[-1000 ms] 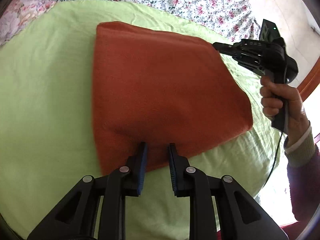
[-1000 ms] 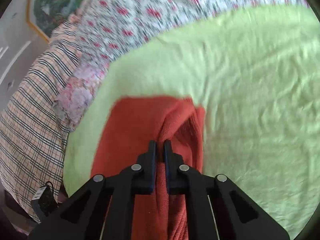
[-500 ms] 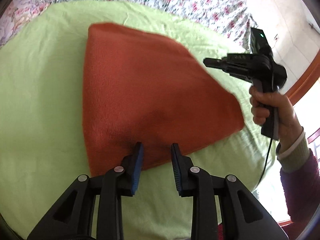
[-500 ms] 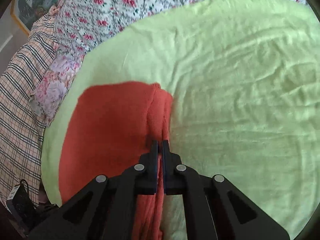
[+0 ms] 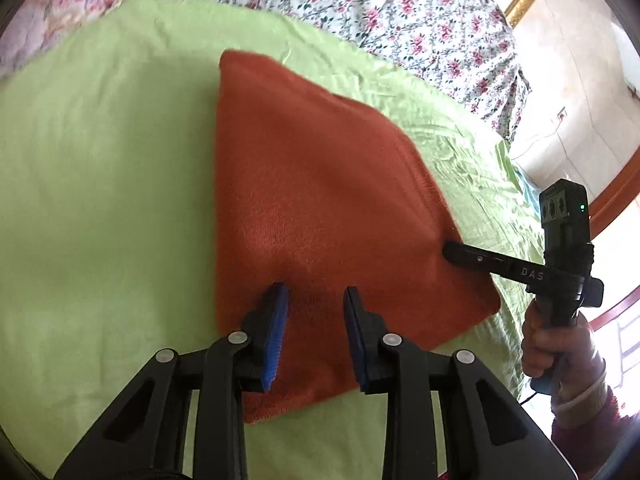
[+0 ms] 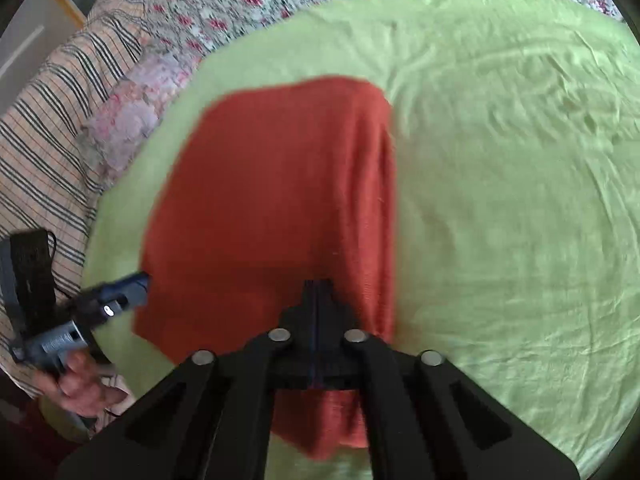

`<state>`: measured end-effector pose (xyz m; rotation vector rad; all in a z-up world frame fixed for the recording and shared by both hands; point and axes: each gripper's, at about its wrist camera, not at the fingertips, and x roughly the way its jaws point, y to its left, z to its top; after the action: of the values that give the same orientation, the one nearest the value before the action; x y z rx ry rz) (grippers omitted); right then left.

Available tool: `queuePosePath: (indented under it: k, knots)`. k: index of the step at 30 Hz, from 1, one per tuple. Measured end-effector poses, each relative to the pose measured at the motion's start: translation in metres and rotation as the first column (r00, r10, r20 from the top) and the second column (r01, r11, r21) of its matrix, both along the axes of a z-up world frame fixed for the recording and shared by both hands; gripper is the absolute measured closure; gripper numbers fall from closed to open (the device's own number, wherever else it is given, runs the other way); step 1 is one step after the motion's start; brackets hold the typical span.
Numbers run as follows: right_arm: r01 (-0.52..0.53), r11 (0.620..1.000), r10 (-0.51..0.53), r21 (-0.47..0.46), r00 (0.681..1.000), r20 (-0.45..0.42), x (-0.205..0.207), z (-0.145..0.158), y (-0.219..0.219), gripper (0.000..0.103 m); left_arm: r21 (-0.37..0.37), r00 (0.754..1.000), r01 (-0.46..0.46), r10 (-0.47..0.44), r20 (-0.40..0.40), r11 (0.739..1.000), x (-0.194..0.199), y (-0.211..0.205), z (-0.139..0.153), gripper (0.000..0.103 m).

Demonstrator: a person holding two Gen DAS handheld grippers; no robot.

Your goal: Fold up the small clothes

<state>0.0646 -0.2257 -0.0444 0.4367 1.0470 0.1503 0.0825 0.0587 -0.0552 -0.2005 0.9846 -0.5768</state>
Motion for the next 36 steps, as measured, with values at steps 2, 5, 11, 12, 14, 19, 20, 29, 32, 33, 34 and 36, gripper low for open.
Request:
queuePosePath:
  k: [2,5,11,12,14,19,20,29,32,33,34,36]
  knots:
    - [0.004,1.000,-0.004,0.019,1.000,0.005,0.001,-0.003,-0.005,0.103,0.008,1.000,-0.003,0.003,0.007,1.000,-0.002,-0.002,-0.002,0.074]
    - [-0.005,1.000,0.006,-0.031,1.000,0.010,0.004,0.000,0.001,0.103,0.055,1.000,0.003,-0.004,0.021,0.998,-0.011,-0.006,-0.003,0.074]
    - [0.015,1.000,-0.015,-0.011,1.000,0.018,-0.007,0.009,-0.001,0.102,0.116,0.999,0.019,-0.023,0.028,0.993,-0.035,-0.010,-0.006,0.069]
    - [0.013,1.000,-0.013,-0.012,1.000,0.026,-0.010,0.013,0.000,0.100,0.120,0.999,0.021,-0.024,0.029,0.993,-0.037,-0.010,-0.006,0.069]
    - [0.001,1.000,0.000,-0.020,0.999,0.047,-0.024,0.024,0.006,0.100,0.127,0.999,0.025,-0.029,0.032,0.992,-0.042,-0.010,-0.008,0.067]
    - [-0.033,0.993,0.032,-0.112,0.999,-0.013,-0.042,0.007,0.021,0.102,0.167,0.999,0.014,-0.021,0.041,0.986,-0.047,-0.015,-0.013,0.067]
    - [-0.032,0.993,0.031,-0.117,0.999,-0.011,-0.044,0.001,0.020,0.103,0.177,0.999,0.013,-0.022,0.046,0.984,-0.048,-0.017,-0.013,0.067]
    - [-0.006,0.988,0.010,-0.155,1.000,0.023,-0.050,0.003,0.023,0.103,0.203,0.999,-0.013,0.003,0.048,0.979,-0.057,-0.015,-0.012,0.066]
    - [0.007,0.987,-0.003,-0.160,1.000,0.028,-0.057,0.006,0.020,0.103,0.212,0.999,-0.010,0.001,0.042,0.977,-0.061,-0.011,-0.011,0.065]
    - [0.013,0.987,-0.008,-0.161,1.000,0.029,-0.059,0.007,0.020,0.103,0.212,0.999,-0.011,0.003,0.037,0.977,-0.062,-0.010,-0.011,0.065]
    - [0.021,0.987,-0.016,-0.157,0.999,0.029,-0.063,0.009,0.020,0.103,0.208,1.000,-0.012,0.007,0.027,0.978,-0.063,-0.008,-0.010,0.064]
    - [0.032,0.989,-0.028,-0.146,0.999,0.029,-0.068,0.013,0.020,0.100,0.197,1.000,-0.016,0.015,0.011,0.980,-0.064,-0.004,-0.010,0.064]
